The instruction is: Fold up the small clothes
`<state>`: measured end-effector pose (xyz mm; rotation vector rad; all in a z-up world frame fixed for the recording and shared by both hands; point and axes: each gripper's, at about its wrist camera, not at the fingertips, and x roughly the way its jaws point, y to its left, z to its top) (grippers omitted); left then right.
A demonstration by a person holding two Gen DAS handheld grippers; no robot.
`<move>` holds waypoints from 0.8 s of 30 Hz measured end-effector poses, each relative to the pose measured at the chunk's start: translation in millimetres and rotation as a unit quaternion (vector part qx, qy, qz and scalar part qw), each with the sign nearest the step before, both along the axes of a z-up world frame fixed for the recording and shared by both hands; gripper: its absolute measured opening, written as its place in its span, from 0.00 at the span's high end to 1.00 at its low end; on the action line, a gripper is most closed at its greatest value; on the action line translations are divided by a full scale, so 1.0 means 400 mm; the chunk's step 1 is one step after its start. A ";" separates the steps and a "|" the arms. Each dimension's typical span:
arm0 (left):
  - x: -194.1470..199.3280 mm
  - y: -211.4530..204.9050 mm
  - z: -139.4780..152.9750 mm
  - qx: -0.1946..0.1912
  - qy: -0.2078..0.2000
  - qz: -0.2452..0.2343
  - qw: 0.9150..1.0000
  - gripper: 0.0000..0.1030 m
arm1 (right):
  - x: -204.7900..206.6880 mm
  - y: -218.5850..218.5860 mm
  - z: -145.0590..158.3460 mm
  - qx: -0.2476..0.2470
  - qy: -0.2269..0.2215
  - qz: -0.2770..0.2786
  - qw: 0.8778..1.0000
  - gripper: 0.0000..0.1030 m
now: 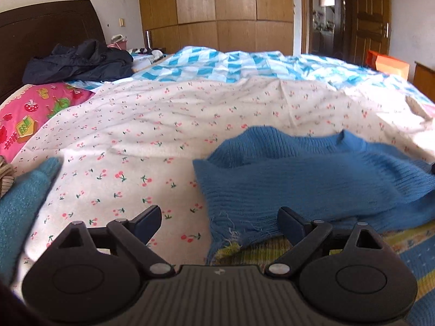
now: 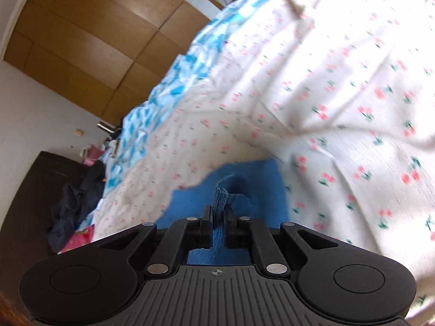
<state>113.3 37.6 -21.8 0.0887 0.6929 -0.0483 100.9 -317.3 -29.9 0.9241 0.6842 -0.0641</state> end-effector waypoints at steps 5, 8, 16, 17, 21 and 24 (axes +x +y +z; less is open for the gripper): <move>0.002 -0.010 0.008 0.018 -0.002 0.000 1.000 0.06 | -0.016 -0.006 -0.022 0.012 -0.009 -0.003 1.000 0.93; 0.002 -0.010 0.037 0.009 -0.023 0.002 1.000 0.06 | -0.022 -0.008 0.015 0.010 -0.034 0.003 0.999 0.92; 0.060 -0.007 -0.023 0.047 0.032 0.005 0.998 0.06 | -0.027 0.009 -0.017 -0.044 0.031 0.021 0.998 0.91; 0.056 -0.003 -0.022 0.047 0.030 0.004 0.998 0.06 | -0.025 0.008 -0.034 -0.039 0.045 0.022 0.998 0.90; 0.046 0.011 -0.015 0.043 0.028 0.003 0.999 0.06 | -0.041 0.009 -0.025 -0.025 0.033 0.038 0.998 0.86; 0.047 0.017 -0.016 0.035 0.031 0.006 0.999 0.06 | -0.023 0.009 0.002 -0.047 0.020 0.046 0.998 0.81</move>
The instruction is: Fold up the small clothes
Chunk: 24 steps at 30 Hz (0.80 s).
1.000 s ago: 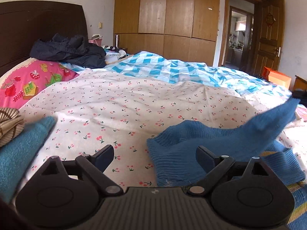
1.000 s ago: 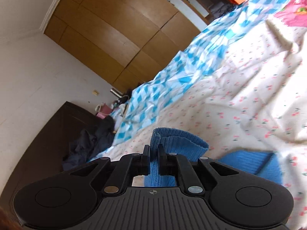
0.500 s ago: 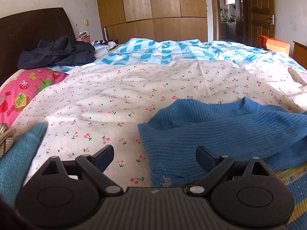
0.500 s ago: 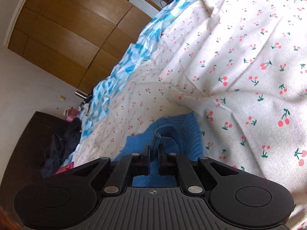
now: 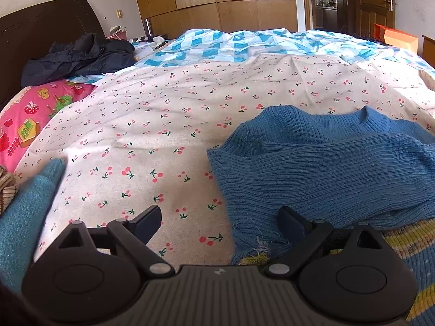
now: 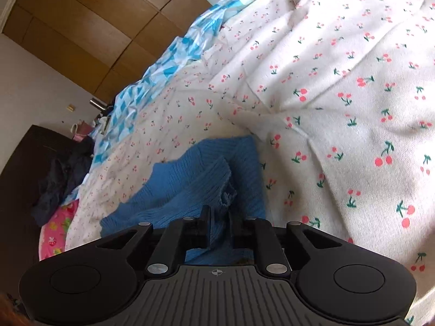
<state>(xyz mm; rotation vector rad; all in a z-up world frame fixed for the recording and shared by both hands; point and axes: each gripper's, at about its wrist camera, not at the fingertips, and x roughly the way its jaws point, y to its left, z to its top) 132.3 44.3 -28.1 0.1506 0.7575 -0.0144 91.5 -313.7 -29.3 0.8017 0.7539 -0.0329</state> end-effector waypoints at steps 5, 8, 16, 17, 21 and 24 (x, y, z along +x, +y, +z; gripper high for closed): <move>0.000 -0.005 0.009 0.002 -0.005 -0.002 1.000 0.06 | 0.076 0.016 -0.006 0.001 0.030 0.022 0.999 0.90; -0.009 0.007 0.025 -0.014 -0.019 0.000 1.000 0.06 | 0.086 0.029 0.069 0.017 -0.030 0.035 0.999 0.92; -0.016 0.021 -0.007 -0.022 -0.003 0.012 1.000 0.06 | 0.003 0.011 0.064 -0.019 -0.042 0.026 0.999 0.92; -0.021 0.019 -0.007 -0.018 -0.004 0.009 1.000 0.06 | 0.001 0.005 0.018 -0.027 -0.002 0.021 0.999 0.92; -0.028 0.014 0.003 -0.001 -0.008 -0.001 1.000 0.06 | -0.013 -0.003 -0.047 -0.009 0.024 0.011 1.000 0.91; -0.026 0.020 0.017 0.000 -0.012 0.002 1.000 0.06 | -0.008 -0.001 -0.008 -0.033 0.008 0.001 0.999 0.88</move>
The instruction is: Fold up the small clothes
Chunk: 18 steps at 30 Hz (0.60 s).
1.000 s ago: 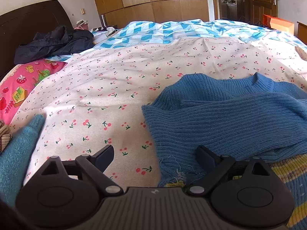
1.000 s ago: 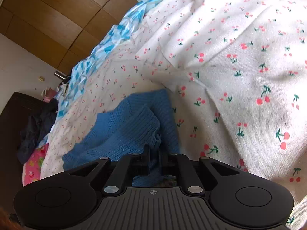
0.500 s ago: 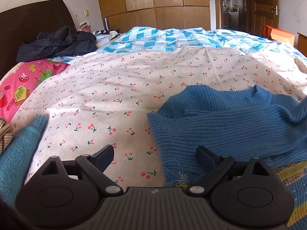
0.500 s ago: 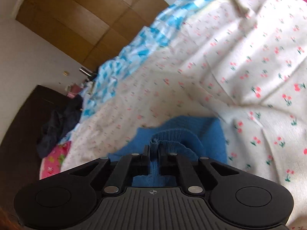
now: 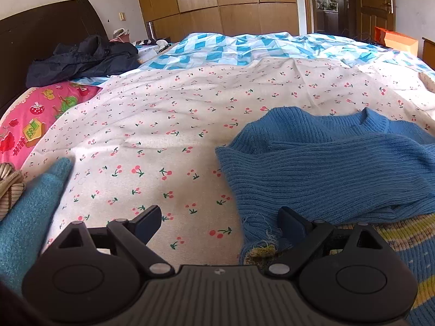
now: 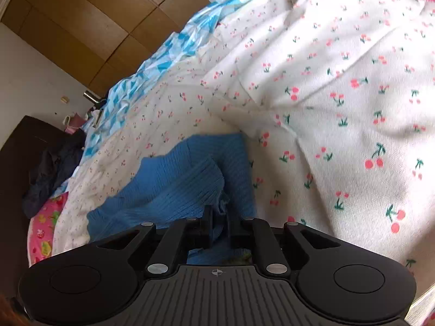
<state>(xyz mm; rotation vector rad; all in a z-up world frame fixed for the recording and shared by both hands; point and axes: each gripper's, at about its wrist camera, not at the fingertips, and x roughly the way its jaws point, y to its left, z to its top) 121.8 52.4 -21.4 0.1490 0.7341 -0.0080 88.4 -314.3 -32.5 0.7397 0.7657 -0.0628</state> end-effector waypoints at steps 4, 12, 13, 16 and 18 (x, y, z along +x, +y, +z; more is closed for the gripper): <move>-0.011 0.015 0.022 -0.015 -0.020 0.008 1.000 0.06 | -0.003 0.023 0.067 -0.077 -0.016 -0.002 0.997 0.88; 0.047 0.008 -0.004 -0.012 -0.005 0.024 1.000 0.06 | 0.077 0.146 0.078 -0.138 -0.037 0.078 0.987 0.87; 0.054 0.009 -0.015 -0.003 0.005 0.025 1.000 0.06 | 0.096 0.151 0.061 -0.140 -0.024 0.080 0.987 0.87; 0.055 0.027 -0.034 0.003 0.013 0.025 1.000 0.04 | 0.139 0.131 -0.008 -0.164 0.026 0.064 0.984 0.95; 0.050 0.038 -0.028 0.002 0.011 0.026 1.000 0.04 | 0.135 0.108 -0.011 -0.145 0.023 0.055 0.988 0.94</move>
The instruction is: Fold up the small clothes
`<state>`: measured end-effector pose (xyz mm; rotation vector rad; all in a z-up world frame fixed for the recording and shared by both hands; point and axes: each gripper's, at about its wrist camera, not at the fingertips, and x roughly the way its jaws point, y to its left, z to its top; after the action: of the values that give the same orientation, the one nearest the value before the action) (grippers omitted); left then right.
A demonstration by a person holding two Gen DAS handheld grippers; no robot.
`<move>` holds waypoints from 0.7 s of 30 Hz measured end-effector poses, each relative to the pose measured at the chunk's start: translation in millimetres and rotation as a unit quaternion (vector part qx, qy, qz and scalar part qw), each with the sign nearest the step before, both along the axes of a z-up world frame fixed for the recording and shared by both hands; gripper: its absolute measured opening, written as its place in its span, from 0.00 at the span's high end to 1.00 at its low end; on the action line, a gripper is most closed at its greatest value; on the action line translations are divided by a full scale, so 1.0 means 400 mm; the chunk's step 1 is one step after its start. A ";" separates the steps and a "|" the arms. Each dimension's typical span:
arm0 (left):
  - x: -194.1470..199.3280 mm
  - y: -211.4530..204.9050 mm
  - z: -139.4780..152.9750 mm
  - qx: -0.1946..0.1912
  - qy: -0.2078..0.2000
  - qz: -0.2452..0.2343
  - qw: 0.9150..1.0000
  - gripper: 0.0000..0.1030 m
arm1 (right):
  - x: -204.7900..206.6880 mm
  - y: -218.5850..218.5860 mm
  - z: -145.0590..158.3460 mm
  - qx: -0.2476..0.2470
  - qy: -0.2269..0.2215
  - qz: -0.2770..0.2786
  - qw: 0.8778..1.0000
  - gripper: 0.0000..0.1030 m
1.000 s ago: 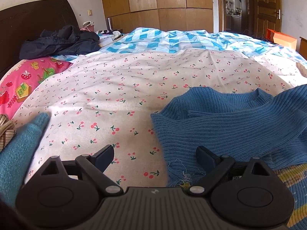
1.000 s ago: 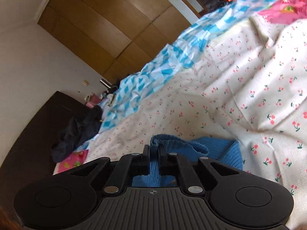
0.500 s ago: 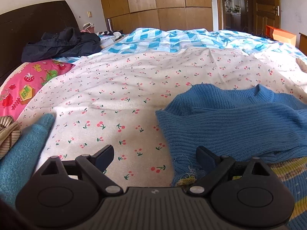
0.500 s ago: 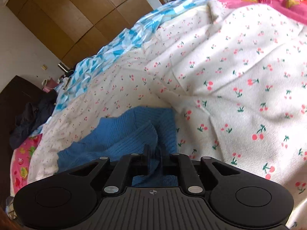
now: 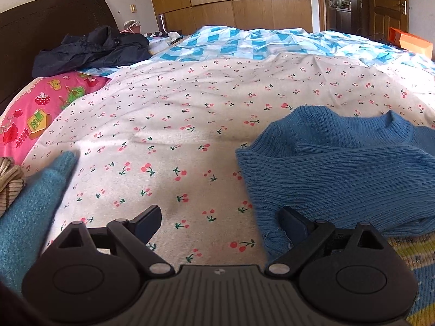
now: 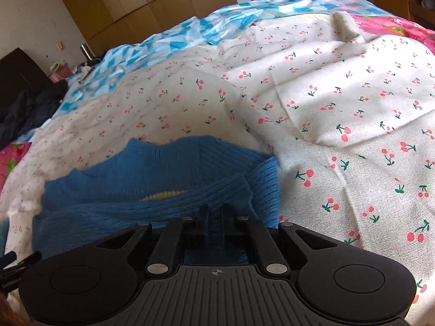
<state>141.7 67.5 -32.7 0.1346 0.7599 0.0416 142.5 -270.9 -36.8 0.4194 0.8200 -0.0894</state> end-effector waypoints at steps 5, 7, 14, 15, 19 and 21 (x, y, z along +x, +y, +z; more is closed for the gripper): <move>-0.012 0.000 0.035 -0.014 -0.022 0.000 1.000 0.05 | -0.036 0.030 0.057 -0.044 -0.030 0.011 0.998 0.84; -0.008 -0.006 0.040 -0.017 -0.029 -0.001 0.999 0.05 | -0.042 0.051 0.072 -0.048 -0.046 0.028 0.997 0.84; 0.001 0.004 0.003 -0.010 -0.003 0.007 1.000 0.04 | 0.007 0.065 0.024 -0.073 0.003 0.040 0.997 0.85; -0.003 0.008 0.008 -0.016 -0.005 0.012 1.000 0.04 | 0.007 0.072 0.041 -0.076 -0.005 0.038 0.996 0.82; -0.001 0.023 0.026 -0.042 -0.021 0.030 0.998 0.04 | 0.037 0.136 0.100 -0.068 -0.040 0.073 0.994 0.81; 0.002 0.031 0.029 -0.052 -0.023 0.043 0.997 0.05 | 0.072 0.192 0.118 -0.048 -0.048 0.110 0.992 0.81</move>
<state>142.6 80.1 -21.1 0.0020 0.7207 0.0857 171.2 -194.0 10.2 0.2388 0.7582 0.0949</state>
